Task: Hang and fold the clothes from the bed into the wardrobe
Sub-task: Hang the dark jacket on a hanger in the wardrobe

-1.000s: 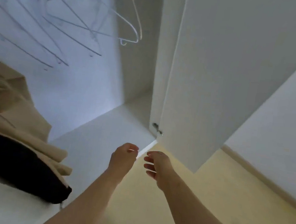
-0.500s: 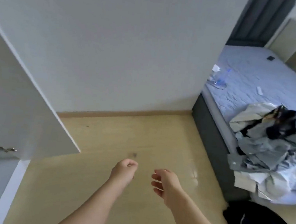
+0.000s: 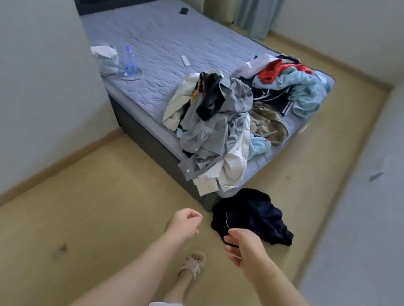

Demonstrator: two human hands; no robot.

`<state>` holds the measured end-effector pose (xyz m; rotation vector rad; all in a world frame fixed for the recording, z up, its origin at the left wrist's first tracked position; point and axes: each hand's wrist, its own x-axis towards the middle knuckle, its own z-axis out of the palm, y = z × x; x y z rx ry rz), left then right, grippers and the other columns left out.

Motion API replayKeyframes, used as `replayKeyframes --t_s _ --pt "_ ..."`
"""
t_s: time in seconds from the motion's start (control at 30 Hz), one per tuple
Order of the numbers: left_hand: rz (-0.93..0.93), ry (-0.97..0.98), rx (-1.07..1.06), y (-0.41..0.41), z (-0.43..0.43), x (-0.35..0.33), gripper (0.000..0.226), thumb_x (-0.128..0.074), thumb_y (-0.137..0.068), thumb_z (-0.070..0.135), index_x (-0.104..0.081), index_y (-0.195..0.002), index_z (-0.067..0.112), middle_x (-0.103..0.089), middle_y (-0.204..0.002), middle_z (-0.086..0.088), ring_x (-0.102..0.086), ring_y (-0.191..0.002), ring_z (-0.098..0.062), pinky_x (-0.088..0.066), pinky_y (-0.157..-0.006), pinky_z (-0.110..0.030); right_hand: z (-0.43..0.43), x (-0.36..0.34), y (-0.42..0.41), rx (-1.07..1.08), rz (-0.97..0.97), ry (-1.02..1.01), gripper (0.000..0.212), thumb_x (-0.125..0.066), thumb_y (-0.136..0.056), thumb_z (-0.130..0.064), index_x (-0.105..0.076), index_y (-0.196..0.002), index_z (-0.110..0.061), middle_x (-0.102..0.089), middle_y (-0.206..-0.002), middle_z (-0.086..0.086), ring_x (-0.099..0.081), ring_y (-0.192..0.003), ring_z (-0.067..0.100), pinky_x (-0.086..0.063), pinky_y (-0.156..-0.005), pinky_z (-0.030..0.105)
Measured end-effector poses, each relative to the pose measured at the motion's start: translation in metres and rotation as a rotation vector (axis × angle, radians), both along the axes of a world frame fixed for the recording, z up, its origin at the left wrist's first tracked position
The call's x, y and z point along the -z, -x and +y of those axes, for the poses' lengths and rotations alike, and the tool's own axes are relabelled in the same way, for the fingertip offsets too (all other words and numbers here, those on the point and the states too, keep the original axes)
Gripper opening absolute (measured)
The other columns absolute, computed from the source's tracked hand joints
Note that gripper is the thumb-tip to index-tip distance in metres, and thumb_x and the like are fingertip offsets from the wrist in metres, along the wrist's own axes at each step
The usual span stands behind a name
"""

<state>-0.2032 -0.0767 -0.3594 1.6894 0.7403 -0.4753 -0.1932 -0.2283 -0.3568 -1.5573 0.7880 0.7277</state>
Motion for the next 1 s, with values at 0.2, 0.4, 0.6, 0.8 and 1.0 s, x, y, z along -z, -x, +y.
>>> replayKeyframes --t_s 0.2,0.4,0.6,0.8,1.0 --pt "0.045 0.039 0.151 -0.113 -0.046 0.024 0.023 -0.043 -0.09 0.009 -0.055 -0.077 0.022 -0.057 -0.076 0.004 -0.054 -0.059 -0.008 -0.035 -0.048 -0.019 -0.05 0.032 -0.086 0.184 0.065 0.015 0.012 -0.048 -0.092 -0.009 -0.054 -0.082 -0.013 -0.058 -0.079 0.006 -0.048 -0.056 0.016 -0.033 -0.052 0.023" --pt "0.151 -0.023 0.252 -0.219 -0.078 0.068 0.023 -0.043 -0.091 0.013 -0.054 -0.076 0.026 -0.058 -0.079 0.006 -0.056 -0.061 -0.006 -0.036 -0.049 -0.019 -0.085 0.089 -0.17 0.217 0.161 0.026 0.029 -0.038 -0.087 0.001 -0.033 -0.066 -0.018 -0.035 -0.062 0.001 -0.024 -0.045 0.011 -0.015 -0.045 0.02" --pt "0.294 -0.055 0.337 -0.277 -0.121 0.168 0.022 -0.045 -0.093 0.015 -0.056 -0.079 0.027 -0.06 -0.082 0.007 -0.058 -0.065 -0.006 -0.038 -0.052 -0.019 -0.123 0.185 -0.222 0.228 0.221 0.068 0.022 -0.037 -0.087 0.0 -0.036 -0.071 -0.014 -0.038 -0.066 0.002 -0.025 -0.047 0.011 -0.019 -0.036 0.018" --pt "0.328 -0.058 0.435 -0.316 -0.162 0.291 0.022 -0.045 -0.094 0.017 -0.056 -0.08 0.03 -0.061 -0.088 0.008 -0.06 -0.07 -0.007 -0.039 -0.055 -0.019 -0.163 0.304 -0.258 0.12 0.285 0.207 0.018 -0.036 -0.088 -0.004 -0.041 -0.073 -0.013 -0.043 -0.072 0.002 -0.035 -0.057 0.015 -0.03 -0.048 0.023" --pt "0.379 -0.067 0.416 -0.336 -0.199 0.419 0.021 -0.044 -0.092 0.018 -0.054 -0.079 0.031 -0.061 -0.083 0.005 -0.06 -0.073 -0.013 -0.045 -0.064 -0.027 -0.192 0.419 -0.296 -0.247 0.158 0.568 0.054 -0.05 -0.085 -0.016 -0.035 -0.136 -0.027 -0.036 -0.139 0.007 -0.043 -0.115 0.029 -0.042 -0.09 0.039"
